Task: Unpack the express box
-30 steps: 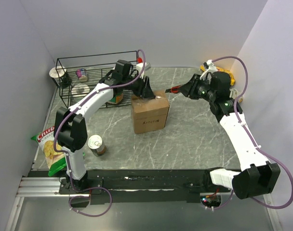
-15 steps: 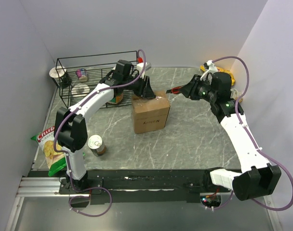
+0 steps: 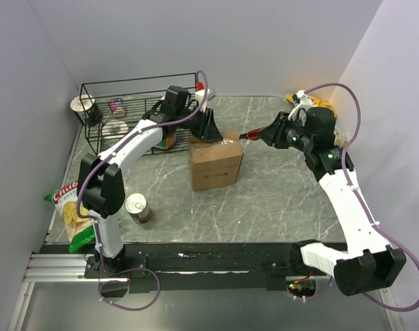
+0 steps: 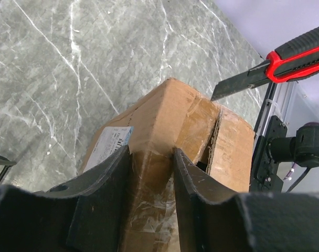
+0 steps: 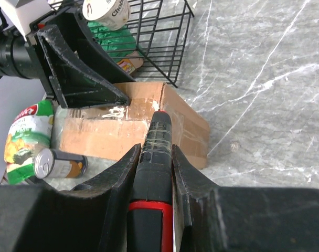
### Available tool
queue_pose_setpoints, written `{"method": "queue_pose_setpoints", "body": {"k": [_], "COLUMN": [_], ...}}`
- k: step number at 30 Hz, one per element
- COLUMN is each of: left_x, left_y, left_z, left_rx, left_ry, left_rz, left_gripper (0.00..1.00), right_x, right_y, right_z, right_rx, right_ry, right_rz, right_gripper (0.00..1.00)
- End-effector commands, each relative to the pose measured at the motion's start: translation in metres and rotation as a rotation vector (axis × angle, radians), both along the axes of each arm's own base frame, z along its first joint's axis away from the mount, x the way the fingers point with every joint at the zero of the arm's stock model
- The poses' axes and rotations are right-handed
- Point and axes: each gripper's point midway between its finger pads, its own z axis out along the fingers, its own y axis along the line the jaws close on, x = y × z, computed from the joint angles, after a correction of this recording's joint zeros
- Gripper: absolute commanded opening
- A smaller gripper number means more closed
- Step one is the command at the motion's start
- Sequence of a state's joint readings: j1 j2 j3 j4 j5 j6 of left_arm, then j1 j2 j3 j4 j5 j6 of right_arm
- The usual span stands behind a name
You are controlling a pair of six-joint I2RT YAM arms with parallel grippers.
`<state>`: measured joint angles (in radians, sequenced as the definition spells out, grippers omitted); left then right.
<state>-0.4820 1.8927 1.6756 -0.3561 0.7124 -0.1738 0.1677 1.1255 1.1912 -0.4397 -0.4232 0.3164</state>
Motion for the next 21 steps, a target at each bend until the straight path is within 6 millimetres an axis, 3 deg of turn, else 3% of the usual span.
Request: {"method": "queue_pose_setpoints", "body": {"k": [1,14,17,21], "left_x": [0.017,0.016,0.012,0.005], "left_y": [0.029,0.031,0.029,0.025], "left_z": [-0.053,-0.059,-0.057,-0.055], "left_rx": [0.154,0.162,0.157,0.162], "left_ry": [0.06,0.068,0.061,0.044], "left_rz": [0.133,0.13,0.101,0.076], "left_gripper": [0.27,0.23,0.23,0.25], "right_x": [-0.044,-0.074,-0.085,-0.081], "right_y": [0.008,0.003,0.001,-0.005], "right_z": [-0.016,-0.016,-0.007,0.018], "right_rx": [-0.011,-0.067,-0.084,-0.076], "right_ry": [0.117,0.151,0.157,0.091], "right_rz": [0.101,0.152,0.18,0.181], "right_gripper": [0.0,0.0,0.0,0.0]}}
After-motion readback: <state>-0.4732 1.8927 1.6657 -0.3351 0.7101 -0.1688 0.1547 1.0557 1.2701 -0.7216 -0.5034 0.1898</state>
